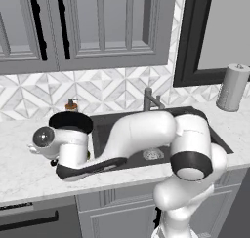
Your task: Pick the pan and sponge and place them into the sink. Then turn on the water.
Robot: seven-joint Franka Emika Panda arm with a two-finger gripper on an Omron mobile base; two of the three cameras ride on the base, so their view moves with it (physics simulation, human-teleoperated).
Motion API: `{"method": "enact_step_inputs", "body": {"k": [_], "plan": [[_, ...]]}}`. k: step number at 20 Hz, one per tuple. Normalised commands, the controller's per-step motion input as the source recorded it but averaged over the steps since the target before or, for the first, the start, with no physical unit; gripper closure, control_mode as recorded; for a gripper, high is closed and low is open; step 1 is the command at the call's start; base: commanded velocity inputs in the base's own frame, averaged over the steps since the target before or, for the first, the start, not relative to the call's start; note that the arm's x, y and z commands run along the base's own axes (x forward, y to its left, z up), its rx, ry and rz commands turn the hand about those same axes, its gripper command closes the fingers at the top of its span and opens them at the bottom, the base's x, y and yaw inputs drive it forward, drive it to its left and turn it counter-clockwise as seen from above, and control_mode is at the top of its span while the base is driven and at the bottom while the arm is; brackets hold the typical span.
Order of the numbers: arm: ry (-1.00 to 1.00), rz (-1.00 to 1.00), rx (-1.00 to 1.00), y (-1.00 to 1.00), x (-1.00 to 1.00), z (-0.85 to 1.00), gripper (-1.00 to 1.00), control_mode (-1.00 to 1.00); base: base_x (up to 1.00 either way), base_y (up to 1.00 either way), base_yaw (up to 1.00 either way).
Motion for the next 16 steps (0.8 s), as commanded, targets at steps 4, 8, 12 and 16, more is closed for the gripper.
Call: {"method": "enact_step_inputs", "body": {"k": [4,8,12,16], "plan": [[0.06,-0.24,0.00,-0.57,-0.06,0.00,1.00,-1.00,0.00,0.00,0.00],[0.10,-0.36,0.00,-0.57,-0.04,0.00,1.00,-1.00,0.00,0.00,0.00],[0.17,-0.34,0.00,-0.82,-0.03,0.00,1.00,-1.00,0.00,0.00,0.00],[0.21,-0.34,0.00,-0.79,0.00,0.00,1.00,-1.00,0.00,0.00,0.00]]}}
